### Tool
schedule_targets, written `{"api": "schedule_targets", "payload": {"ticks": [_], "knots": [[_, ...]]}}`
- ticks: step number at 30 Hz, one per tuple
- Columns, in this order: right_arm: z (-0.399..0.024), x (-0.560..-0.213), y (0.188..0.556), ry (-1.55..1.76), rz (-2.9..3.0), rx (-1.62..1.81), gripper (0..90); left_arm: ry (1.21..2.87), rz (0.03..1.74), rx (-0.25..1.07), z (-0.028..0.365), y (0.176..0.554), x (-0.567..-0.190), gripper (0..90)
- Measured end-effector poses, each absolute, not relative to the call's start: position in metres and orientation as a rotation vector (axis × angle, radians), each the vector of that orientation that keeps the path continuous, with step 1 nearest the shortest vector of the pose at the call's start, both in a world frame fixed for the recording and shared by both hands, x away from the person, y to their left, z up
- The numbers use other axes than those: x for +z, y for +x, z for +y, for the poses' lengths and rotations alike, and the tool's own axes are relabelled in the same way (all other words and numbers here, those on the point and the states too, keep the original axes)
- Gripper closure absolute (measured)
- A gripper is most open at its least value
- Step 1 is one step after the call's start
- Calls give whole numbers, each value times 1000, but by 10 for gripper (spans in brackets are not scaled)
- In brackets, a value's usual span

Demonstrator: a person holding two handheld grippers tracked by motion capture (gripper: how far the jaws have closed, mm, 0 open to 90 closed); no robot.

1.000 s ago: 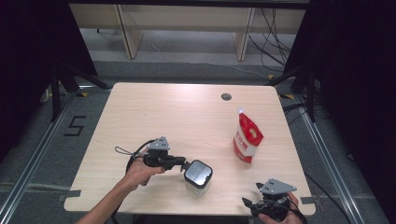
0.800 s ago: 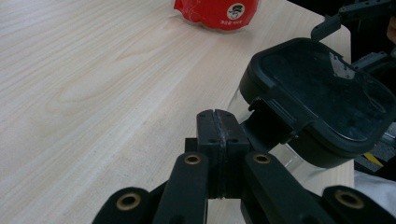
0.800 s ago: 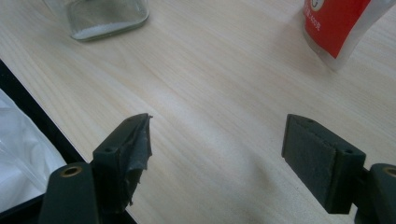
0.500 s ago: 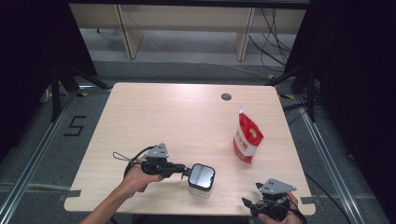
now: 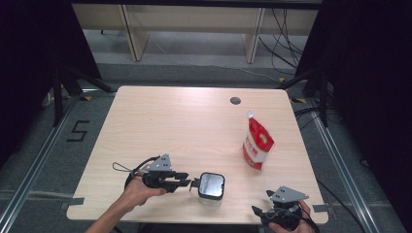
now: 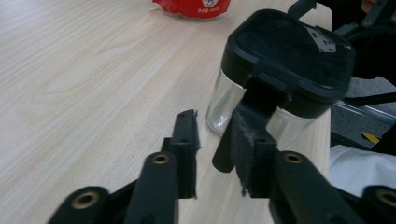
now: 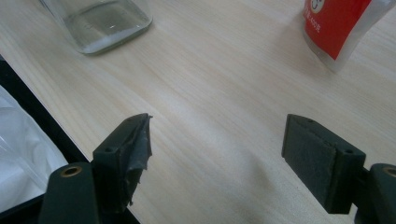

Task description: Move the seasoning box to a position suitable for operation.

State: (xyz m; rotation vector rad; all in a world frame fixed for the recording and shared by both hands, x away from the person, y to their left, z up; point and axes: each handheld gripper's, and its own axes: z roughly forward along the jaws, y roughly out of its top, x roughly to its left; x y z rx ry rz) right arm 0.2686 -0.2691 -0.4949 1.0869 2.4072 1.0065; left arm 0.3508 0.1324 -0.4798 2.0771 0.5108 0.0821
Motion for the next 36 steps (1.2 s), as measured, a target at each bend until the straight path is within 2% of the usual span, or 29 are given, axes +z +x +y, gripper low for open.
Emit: {"api": "schedule_targets", "payload": {"ticks": [6, 19, 22, 27, 36], "knots": [[-268, -497, 269, 1067, 2420, 991, 250, 2112, 450, 143, 134, 341, -485, 569], [-266, -496, 270, 1045, 2422, 999, 250, 2115, 397, 134, 110, 348, -490, 485], [-266, -497, 271, 1012, 2434, 1005, 250, 2108, 386, 118, 107, 348, -491, 536], [-266, -496, 270, 1024, 2427, 1003, 250, 2126, 341, 131, 108, 347, -491, 682], [-266, -497, 271, 1017, 2433, 1005, 250, 2147, 325, 161, 111, 342, -491, 712]]}}
